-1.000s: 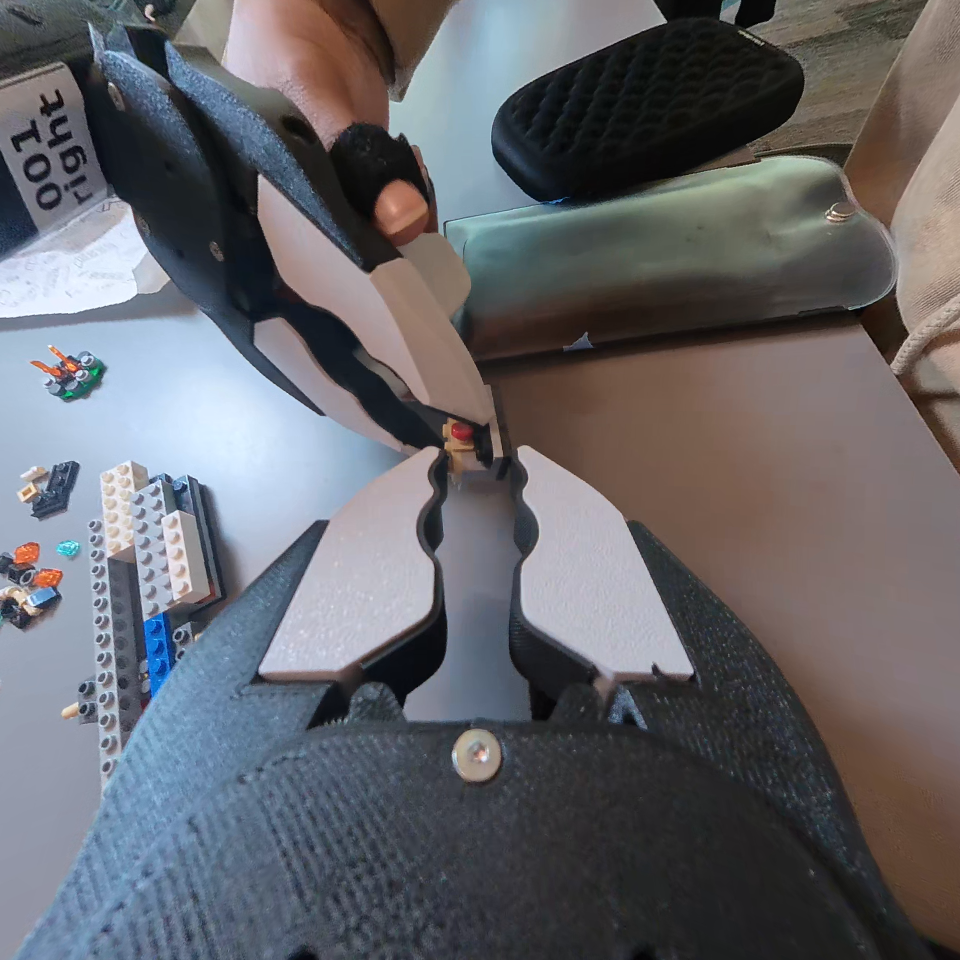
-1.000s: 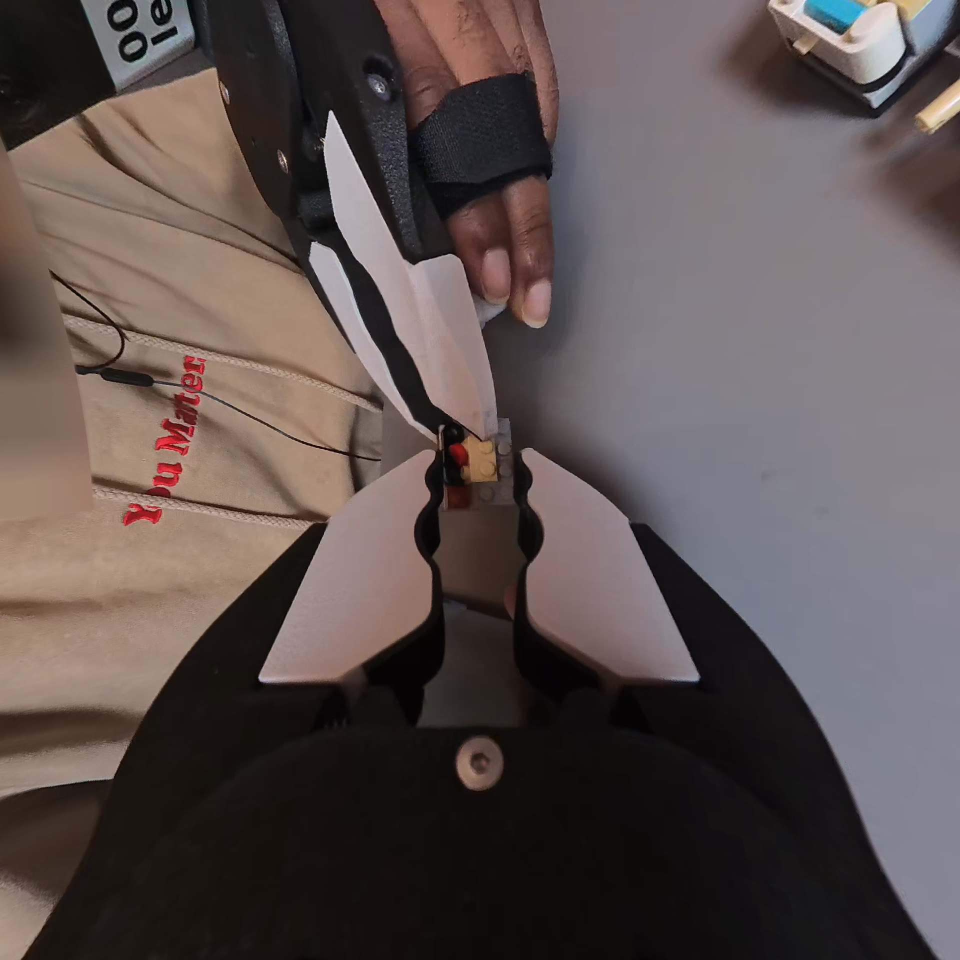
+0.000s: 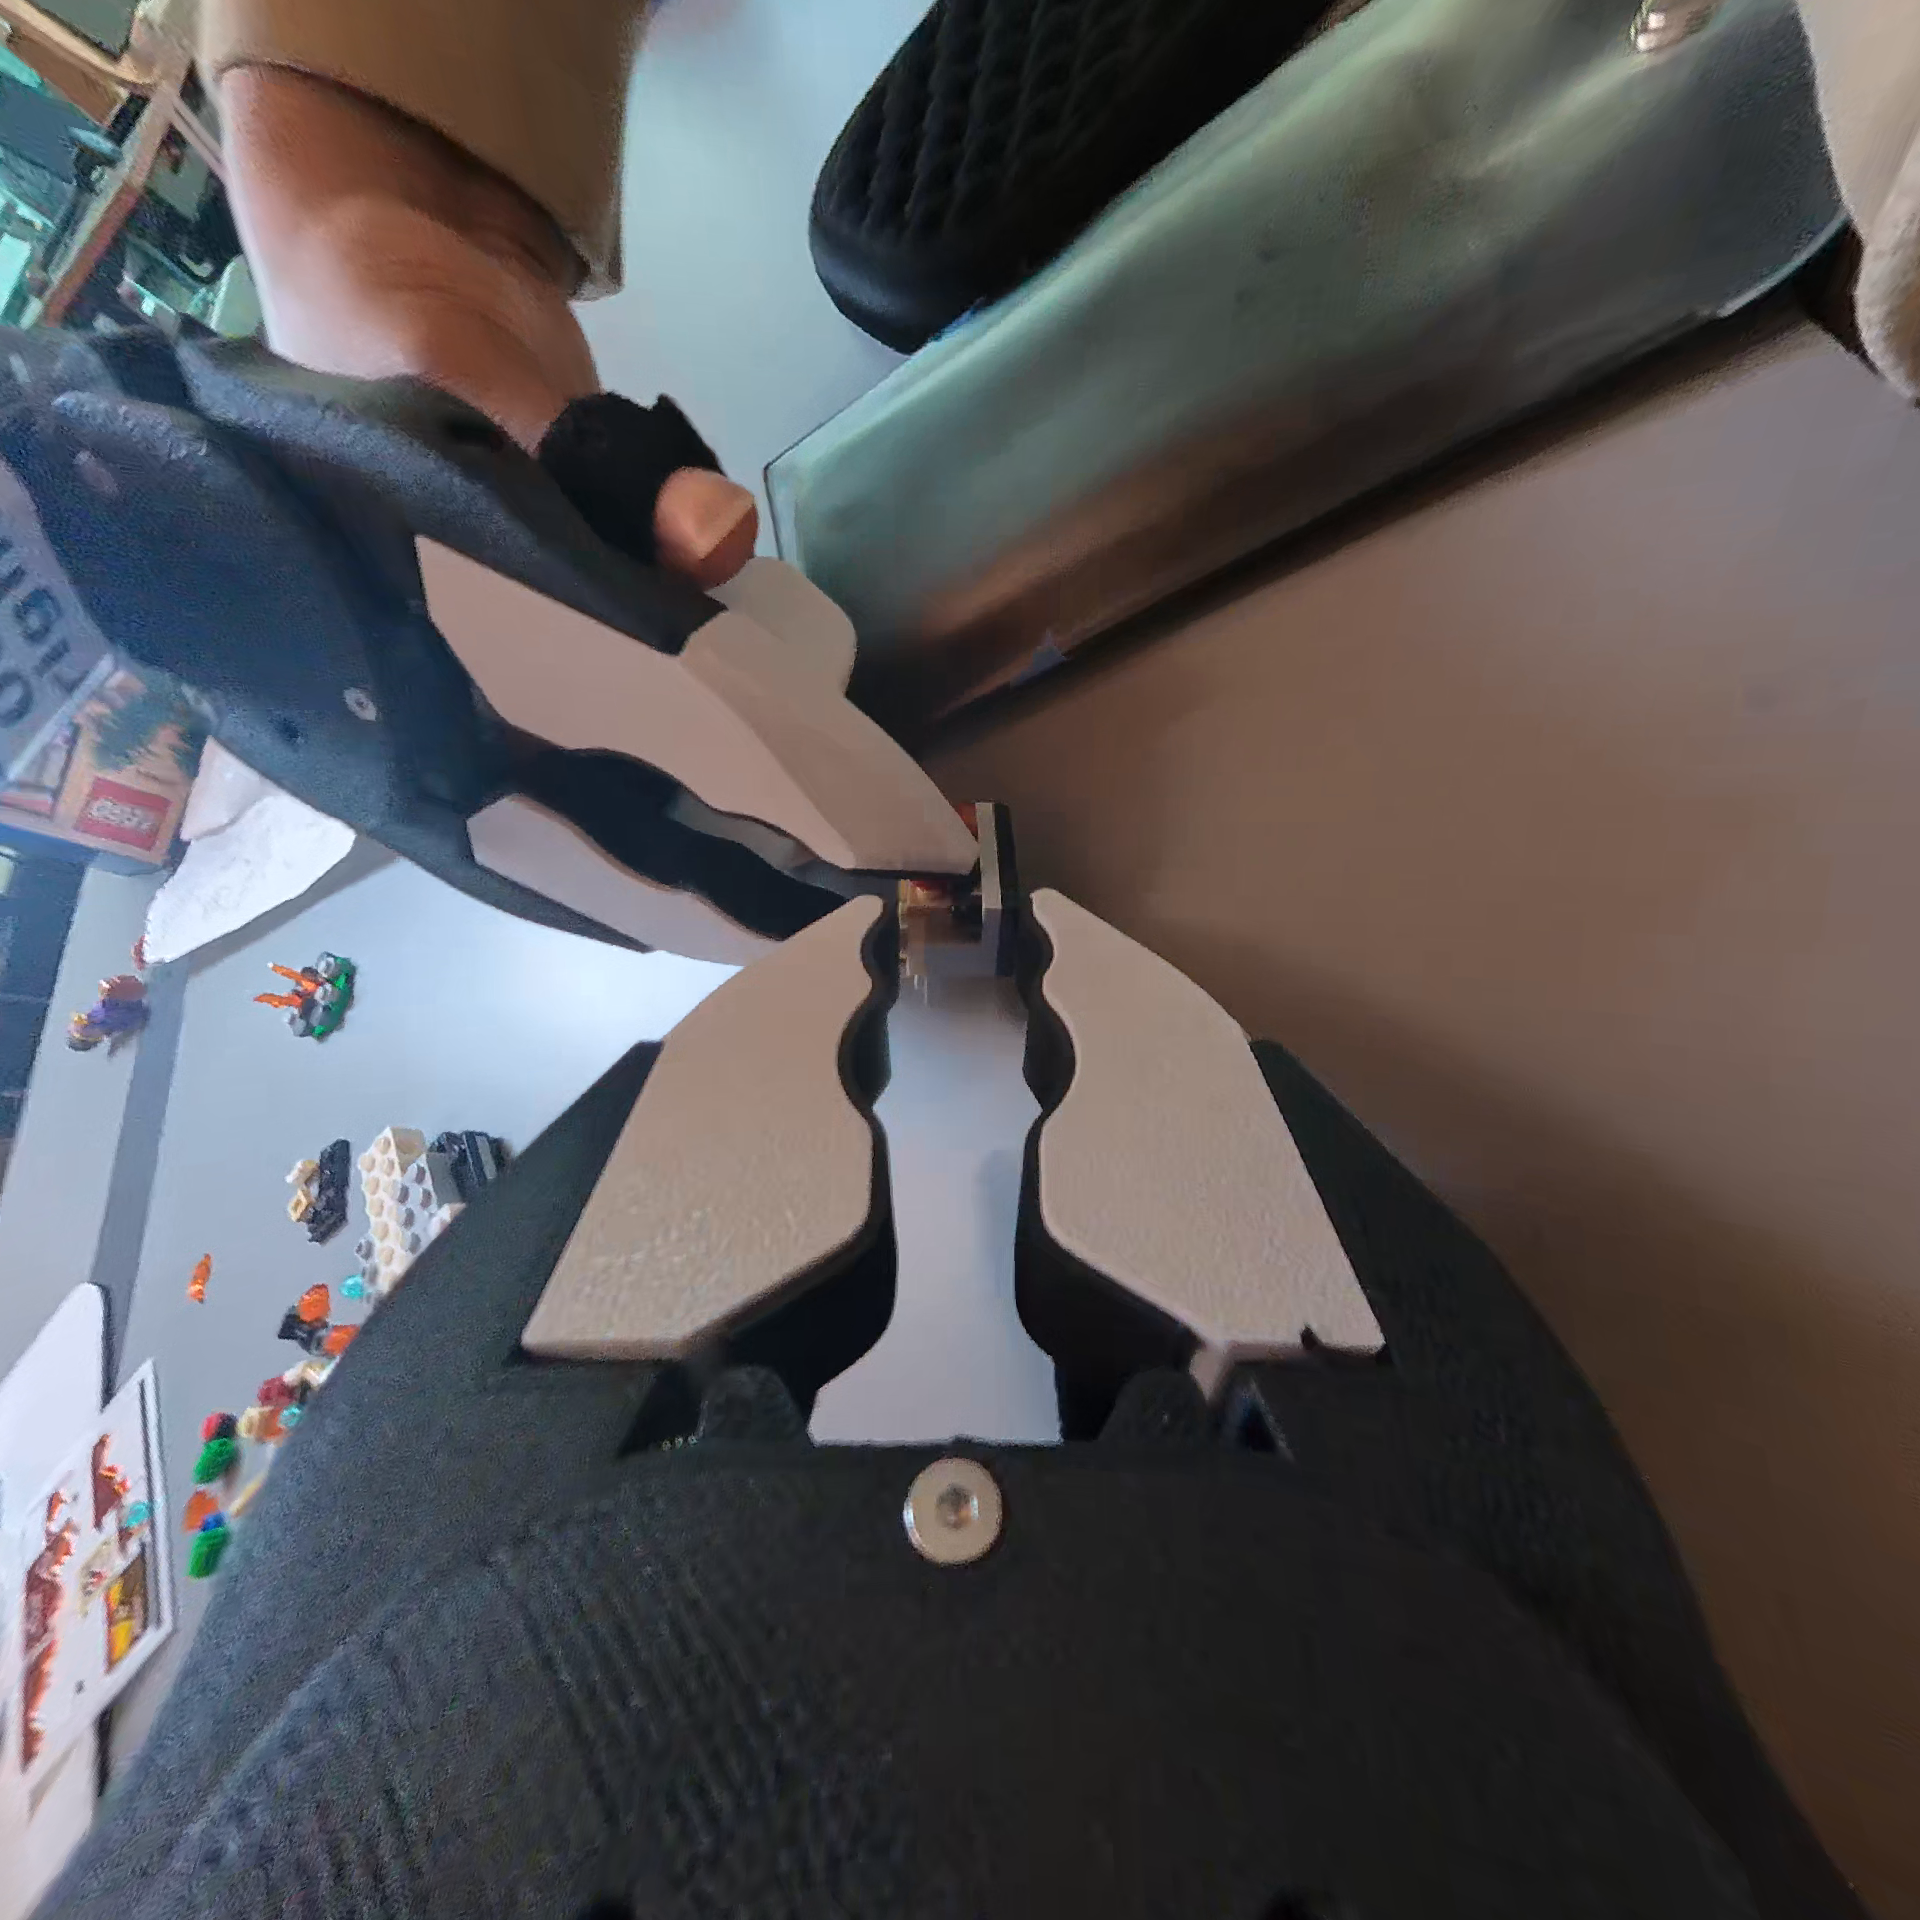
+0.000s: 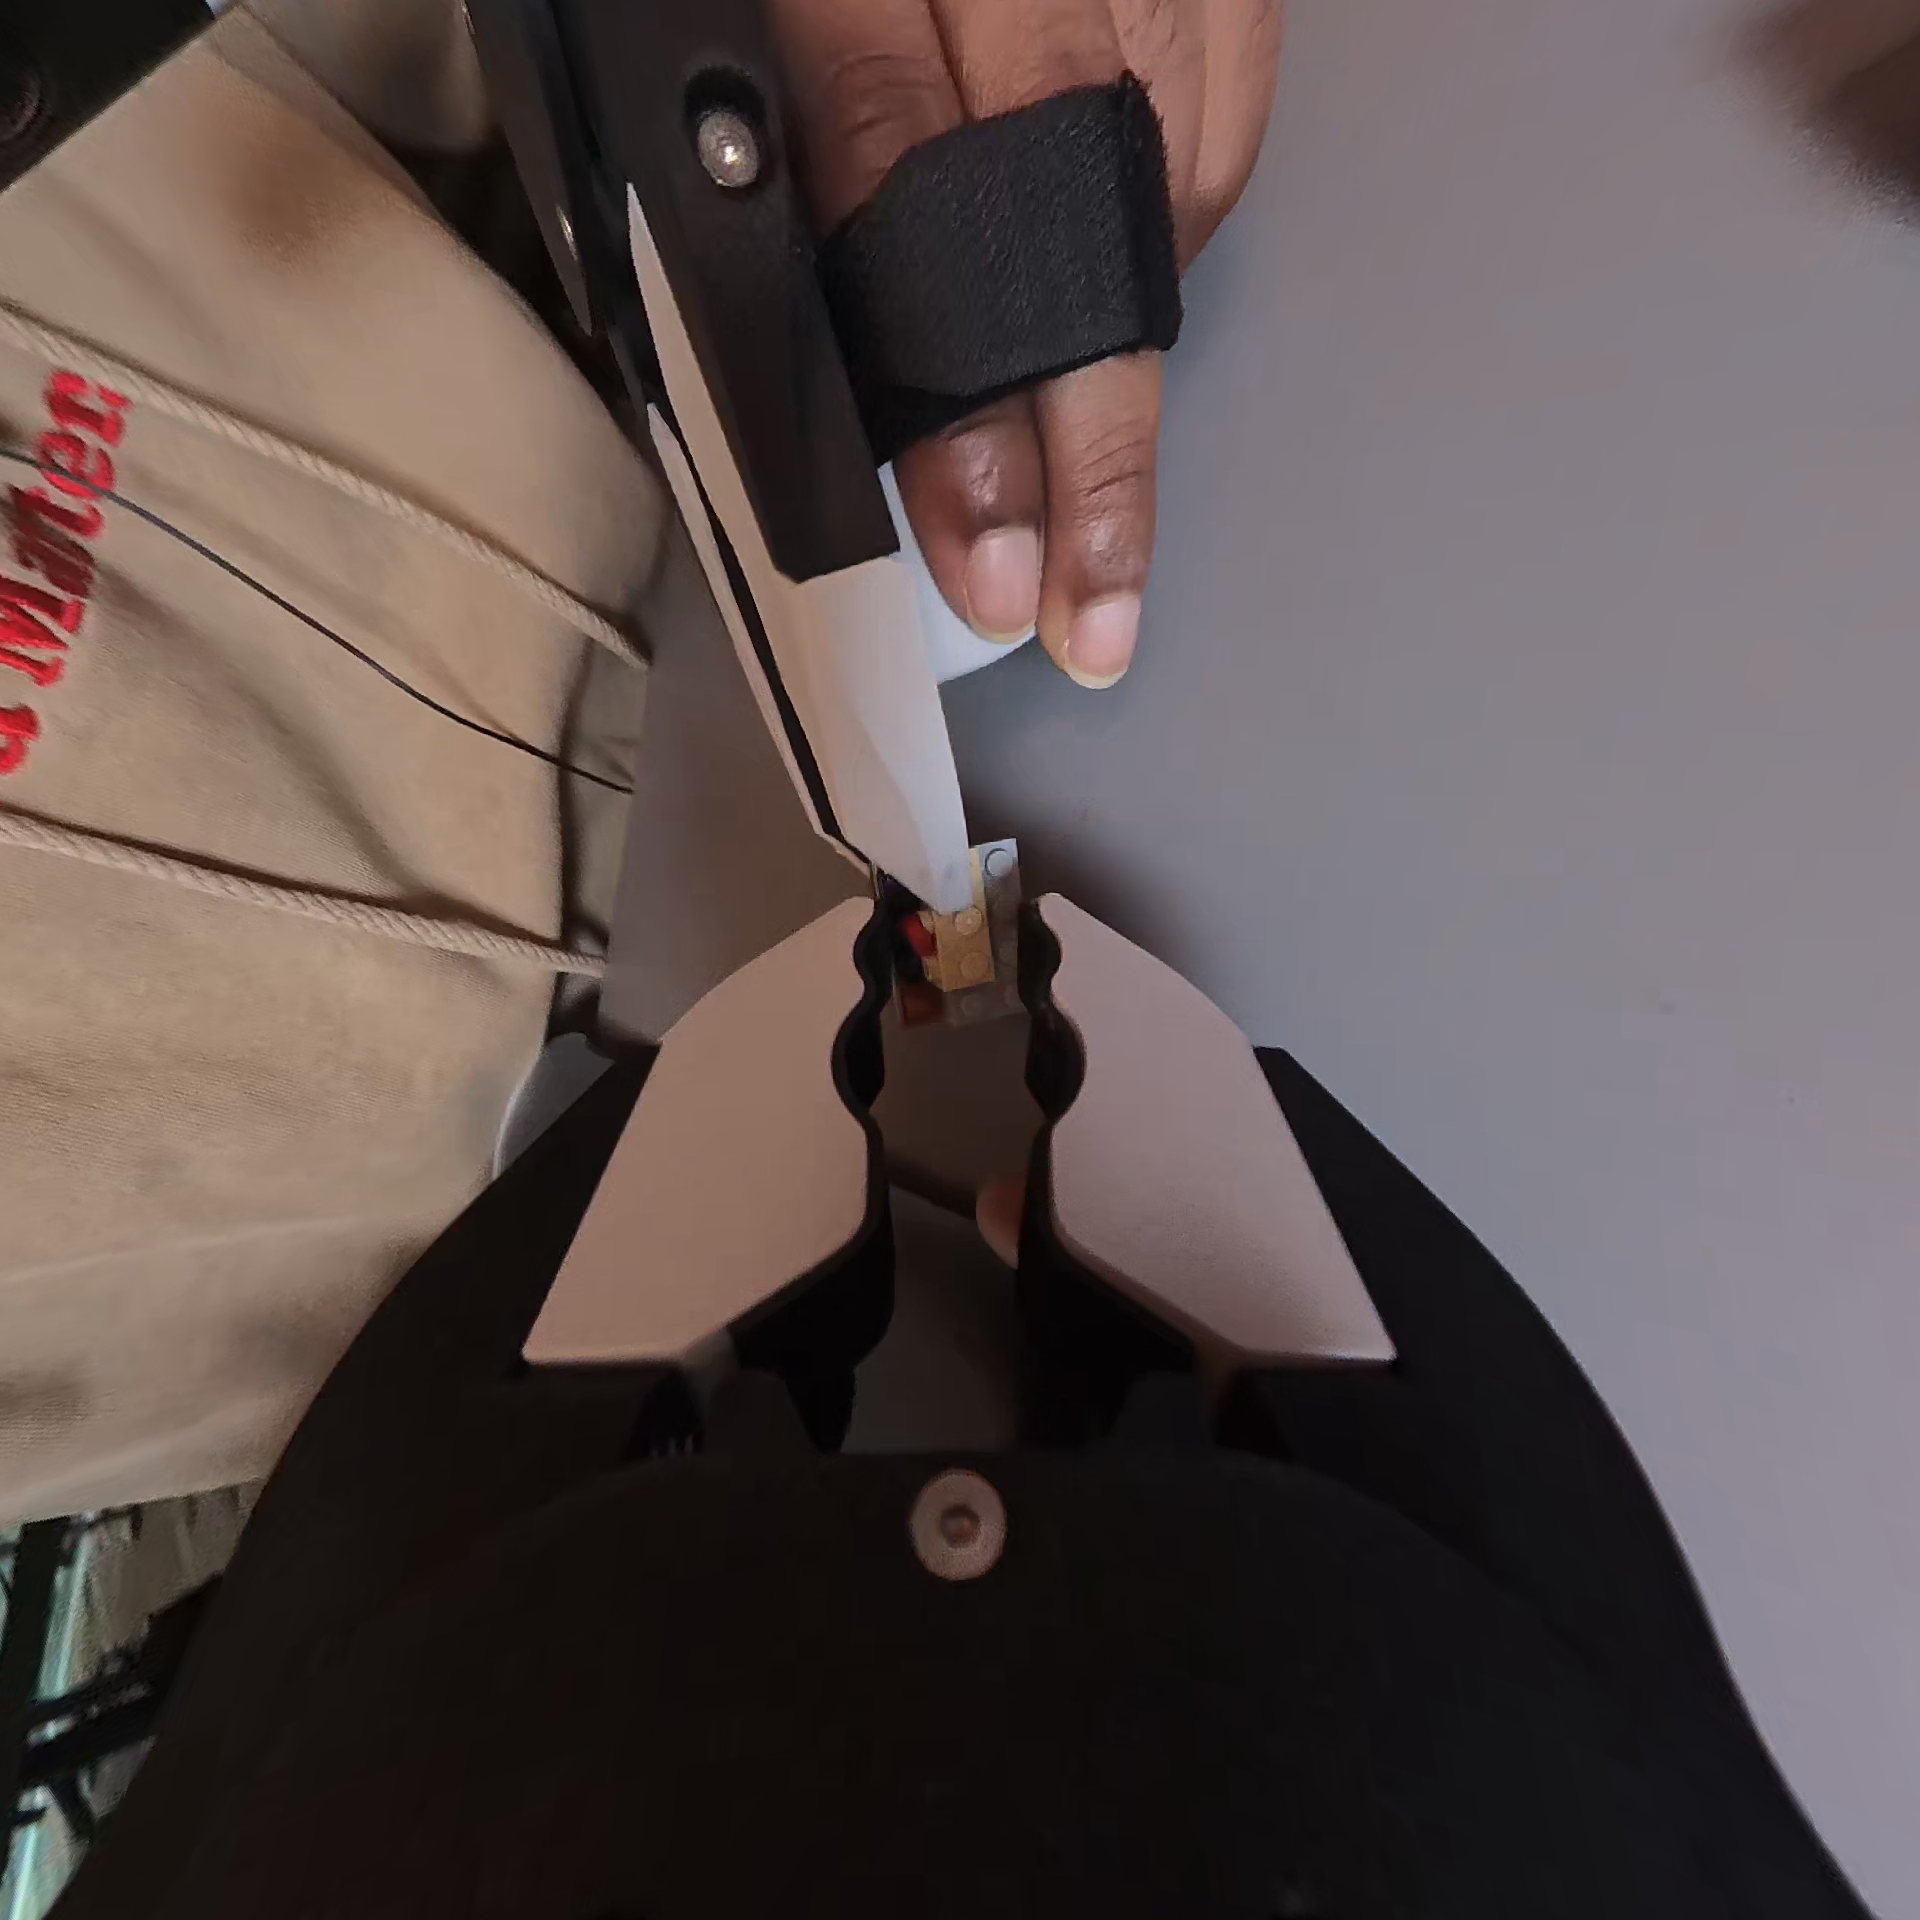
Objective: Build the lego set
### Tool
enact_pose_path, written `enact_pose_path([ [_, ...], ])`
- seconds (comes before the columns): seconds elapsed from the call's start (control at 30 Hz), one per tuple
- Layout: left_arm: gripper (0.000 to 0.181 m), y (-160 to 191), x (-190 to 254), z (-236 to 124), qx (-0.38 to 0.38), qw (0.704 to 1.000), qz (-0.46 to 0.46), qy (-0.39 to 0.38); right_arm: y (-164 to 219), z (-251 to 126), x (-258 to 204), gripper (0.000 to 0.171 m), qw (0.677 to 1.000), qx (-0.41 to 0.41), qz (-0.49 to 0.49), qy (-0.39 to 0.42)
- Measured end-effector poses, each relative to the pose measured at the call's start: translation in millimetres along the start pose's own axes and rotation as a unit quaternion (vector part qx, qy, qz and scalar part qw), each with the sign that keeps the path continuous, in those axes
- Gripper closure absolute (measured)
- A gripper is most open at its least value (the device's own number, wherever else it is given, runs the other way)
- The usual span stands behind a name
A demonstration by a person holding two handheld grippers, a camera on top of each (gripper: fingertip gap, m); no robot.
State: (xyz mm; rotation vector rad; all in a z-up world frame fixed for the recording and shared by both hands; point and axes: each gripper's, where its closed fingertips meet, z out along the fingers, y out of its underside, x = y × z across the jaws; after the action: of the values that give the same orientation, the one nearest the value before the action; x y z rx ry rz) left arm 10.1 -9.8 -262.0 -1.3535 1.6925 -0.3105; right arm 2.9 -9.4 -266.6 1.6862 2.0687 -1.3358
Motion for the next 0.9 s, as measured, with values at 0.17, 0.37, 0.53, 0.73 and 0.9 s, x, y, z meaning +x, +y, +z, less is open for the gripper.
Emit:
enact_pose_path([
  [0.17, 0.160, 0.9, 5.4, 3.0, -0.012, 0.999, 0.040, -0.005, 4.2, 4.1, -1.0, 0.147, 0.998, -0.045, -0.035, 0.014],
  [0.37, 0.161, 0.5, 8.1, 4.2, -0.011, 0.999, 0.051, -0.002, 4.6, 5.9, -1.7, 0.147, 0.997, -0.062, -0.054, 0.003],
  [0.53, 0.161, 1.2, 7.8, 4.1, -0.008, 0.999, 0.037, 0.004, 4.3, 6.0, -1.2, 0.147, 0.996, -0.067, -0.052, -0.009],
  [0.73, 0.160, 3.2, 8.1, 4.3, -0.010, 0.999, 0.036, 0.006, 4.4, 7.2, 0.0, 0.148, 0.996, -0.082, -0.037, -0.019],
  [0.9, 0.160, 5.6, 8.8, 4.5, -0.013, 0.999, 0.038, 0.006, 4.6, 8.2, 1.4, 0.148, 0.996, -0.089, -0.026, -0.011],
])
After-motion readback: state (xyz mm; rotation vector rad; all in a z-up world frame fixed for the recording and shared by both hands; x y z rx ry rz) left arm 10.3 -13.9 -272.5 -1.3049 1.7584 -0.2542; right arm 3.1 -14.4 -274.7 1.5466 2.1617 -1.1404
